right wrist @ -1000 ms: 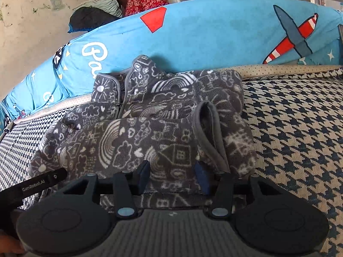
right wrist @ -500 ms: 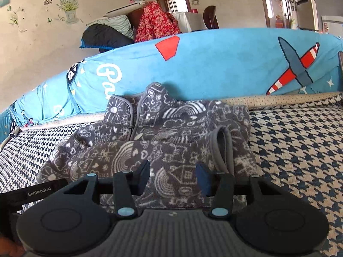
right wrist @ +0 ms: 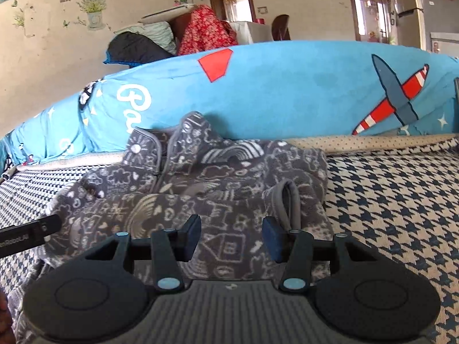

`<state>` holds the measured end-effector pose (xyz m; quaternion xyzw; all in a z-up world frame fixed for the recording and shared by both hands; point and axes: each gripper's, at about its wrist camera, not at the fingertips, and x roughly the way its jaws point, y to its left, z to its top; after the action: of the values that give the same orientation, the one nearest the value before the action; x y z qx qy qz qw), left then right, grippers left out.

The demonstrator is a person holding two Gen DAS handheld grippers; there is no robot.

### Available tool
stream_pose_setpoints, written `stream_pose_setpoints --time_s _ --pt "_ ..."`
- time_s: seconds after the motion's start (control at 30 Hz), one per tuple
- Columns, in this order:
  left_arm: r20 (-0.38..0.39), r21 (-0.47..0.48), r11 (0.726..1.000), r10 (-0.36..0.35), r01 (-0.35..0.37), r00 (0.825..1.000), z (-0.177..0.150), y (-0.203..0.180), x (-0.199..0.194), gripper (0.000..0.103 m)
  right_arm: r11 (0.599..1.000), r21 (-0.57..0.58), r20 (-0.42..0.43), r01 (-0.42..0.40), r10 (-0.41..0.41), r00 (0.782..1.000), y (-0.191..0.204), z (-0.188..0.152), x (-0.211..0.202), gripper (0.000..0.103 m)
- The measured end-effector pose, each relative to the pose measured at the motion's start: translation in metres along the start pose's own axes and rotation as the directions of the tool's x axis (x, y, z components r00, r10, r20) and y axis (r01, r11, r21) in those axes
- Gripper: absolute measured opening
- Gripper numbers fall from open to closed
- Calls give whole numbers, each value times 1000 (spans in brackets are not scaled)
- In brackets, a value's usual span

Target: Fold clothes

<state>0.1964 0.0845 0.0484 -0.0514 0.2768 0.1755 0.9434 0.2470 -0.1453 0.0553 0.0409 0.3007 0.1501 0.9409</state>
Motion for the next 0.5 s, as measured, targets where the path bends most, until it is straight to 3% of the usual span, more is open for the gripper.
stream_pose_setpoints --time_s 0.17,0.23,0.5 --pt "-1 59 995 -77 77 997 -4 -14 6 103 1000 10 -11 14 -13 1000 0 0 2 46" --pt "-39 73 992 -96 98 995 -7 -18 12 103 1000 18 -14 11 -10 1000 -1 -1 2 46" --pt "-124 68 992 -98 107 987 -15 -18 29 103 999 42 -28 4 -3 1000 -1 0 3 47"
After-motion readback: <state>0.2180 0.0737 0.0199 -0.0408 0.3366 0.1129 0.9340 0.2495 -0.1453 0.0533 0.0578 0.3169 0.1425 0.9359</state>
